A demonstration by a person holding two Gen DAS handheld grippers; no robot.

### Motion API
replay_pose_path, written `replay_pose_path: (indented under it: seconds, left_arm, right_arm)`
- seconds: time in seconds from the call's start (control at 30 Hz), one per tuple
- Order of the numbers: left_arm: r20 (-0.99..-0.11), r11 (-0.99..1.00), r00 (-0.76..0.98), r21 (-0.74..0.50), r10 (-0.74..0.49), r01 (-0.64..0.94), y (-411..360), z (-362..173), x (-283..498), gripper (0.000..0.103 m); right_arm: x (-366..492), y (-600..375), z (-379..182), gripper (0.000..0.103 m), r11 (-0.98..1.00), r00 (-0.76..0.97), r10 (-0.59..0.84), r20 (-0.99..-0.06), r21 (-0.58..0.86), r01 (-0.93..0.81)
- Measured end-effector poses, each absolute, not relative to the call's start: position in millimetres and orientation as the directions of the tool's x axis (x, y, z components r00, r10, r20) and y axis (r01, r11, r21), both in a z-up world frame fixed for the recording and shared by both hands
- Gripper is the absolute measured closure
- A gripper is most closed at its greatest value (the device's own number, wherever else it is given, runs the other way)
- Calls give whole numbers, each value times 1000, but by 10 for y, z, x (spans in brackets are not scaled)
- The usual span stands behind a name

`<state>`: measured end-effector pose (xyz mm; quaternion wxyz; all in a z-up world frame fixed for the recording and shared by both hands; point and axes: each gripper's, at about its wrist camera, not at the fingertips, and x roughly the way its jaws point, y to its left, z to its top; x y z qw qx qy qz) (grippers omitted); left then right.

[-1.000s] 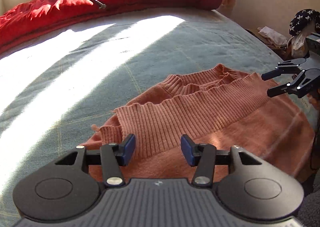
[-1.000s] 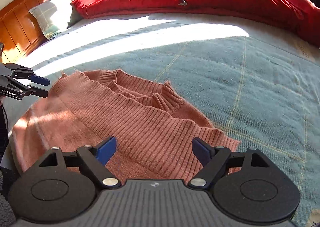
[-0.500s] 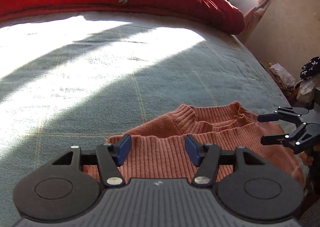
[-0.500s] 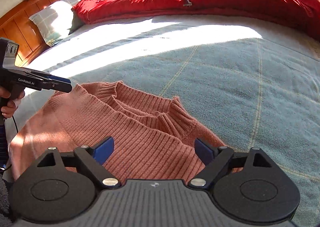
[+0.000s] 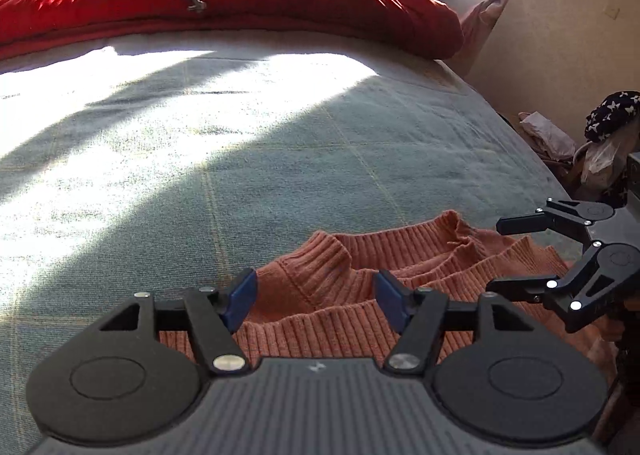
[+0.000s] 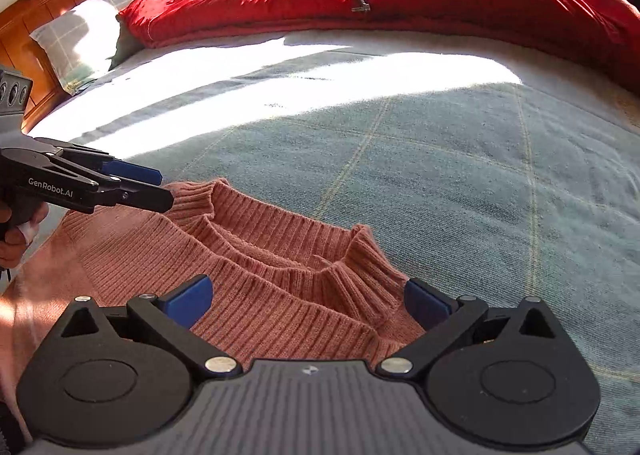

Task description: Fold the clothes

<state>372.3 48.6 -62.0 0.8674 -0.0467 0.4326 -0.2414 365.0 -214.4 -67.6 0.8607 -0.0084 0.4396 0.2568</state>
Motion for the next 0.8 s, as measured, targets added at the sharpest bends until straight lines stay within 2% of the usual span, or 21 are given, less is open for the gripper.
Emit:
replay_pose_path:
  seconds: [0.23, 0.53, 0.67, 0.8]
  left_arm:
    - [-757, 889, 493, -256, -428, 379, 271, -907, 3921, 35]
    - [-730, 921, 603, -94, -322, 377, 322, -469, 3579, 32]
    - [-730, 941, 616, -112, -296, 319, 447, -403, 3344, 31]
    - [-738, 952, 614, -131, -281, 277, 459, -429, 3224, 30]
  right_arm:
    - [3632, -2390, -686, 0, 920, 536, 365, -761, 209, -330]
    - [3383, -2886, -532, 0, 954, 600, 299, -742, 234, -186]
    - [3094, -3248, -332, 0, 954, 630, 292, -719, 268, -136]
    - [2955, -3267, -396, 0, 901, 586, 417, -695, 402, -165]
